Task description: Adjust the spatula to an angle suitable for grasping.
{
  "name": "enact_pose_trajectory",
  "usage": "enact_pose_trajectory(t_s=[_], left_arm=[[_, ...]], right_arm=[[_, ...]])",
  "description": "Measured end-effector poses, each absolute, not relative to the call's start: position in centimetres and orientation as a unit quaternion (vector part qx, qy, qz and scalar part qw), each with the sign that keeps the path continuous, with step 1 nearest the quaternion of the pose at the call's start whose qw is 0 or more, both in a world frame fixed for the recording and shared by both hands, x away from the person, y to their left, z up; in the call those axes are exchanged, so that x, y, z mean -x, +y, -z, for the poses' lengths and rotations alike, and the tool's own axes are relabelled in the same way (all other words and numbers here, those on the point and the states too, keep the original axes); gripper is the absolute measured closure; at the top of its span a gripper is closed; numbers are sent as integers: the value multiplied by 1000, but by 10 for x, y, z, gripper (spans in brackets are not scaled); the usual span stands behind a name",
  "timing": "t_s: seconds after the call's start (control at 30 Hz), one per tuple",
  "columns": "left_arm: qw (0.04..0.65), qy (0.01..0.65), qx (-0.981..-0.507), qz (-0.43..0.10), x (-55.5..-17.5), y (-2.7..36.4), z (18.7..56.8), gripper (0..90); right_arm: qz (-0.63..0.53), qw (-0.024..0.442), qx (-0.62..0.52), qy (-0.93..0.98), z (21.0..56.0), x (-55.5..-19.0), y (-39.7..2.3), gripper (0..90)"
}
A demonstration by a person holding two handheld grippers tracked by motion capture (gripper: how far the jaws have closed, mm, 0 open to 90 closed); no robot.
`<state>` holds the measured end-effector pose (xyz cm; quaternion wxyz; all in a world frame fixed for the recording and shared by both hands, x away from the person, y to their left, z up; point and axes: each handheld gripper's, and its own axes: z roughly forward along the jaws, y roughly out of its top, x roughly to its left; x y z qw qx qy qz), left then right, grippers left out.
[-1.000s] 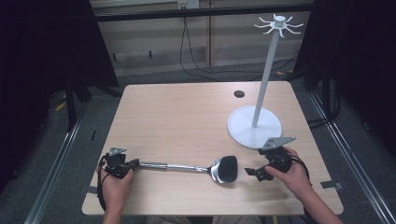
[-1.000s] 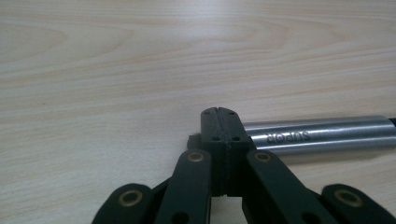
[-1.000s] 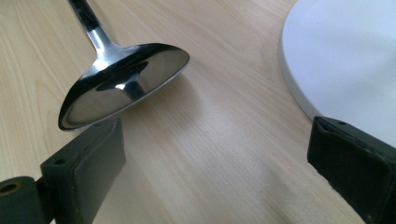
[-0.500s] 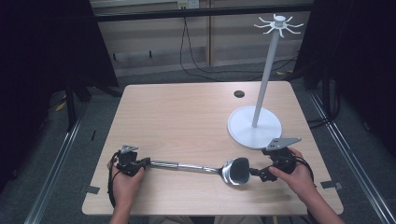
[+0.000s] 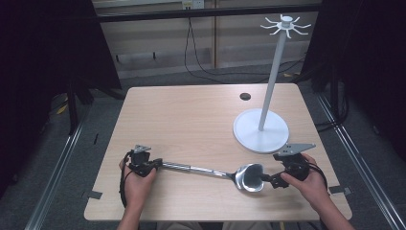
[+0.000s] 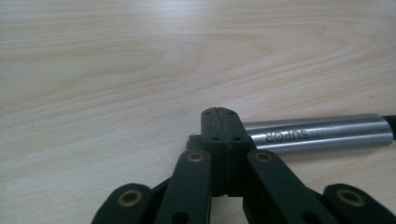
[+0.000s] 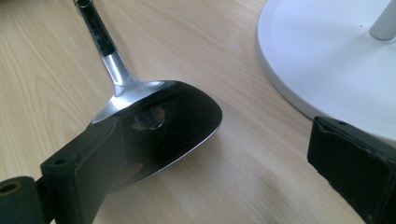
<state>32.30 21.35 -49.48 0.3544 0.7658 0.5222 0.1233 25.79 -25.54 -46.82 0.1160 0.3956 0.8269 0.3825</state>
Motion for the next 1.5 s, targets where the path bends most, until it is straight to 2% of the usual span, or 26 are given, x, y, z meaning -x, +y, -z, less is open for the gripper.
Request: enact_pose_trajectory(t_s=[0.7, 1.5], left_arm=[[361, 498, -779, -120, -351, 181, 497, 896], [372, 484, -782, -127, -369, 153, 499, 876]], right_arm=[[-375, 137, -412, 819, 462, -237, -272, 38], [-365, 143, -413, 822, 456, -230, -267, 38]])
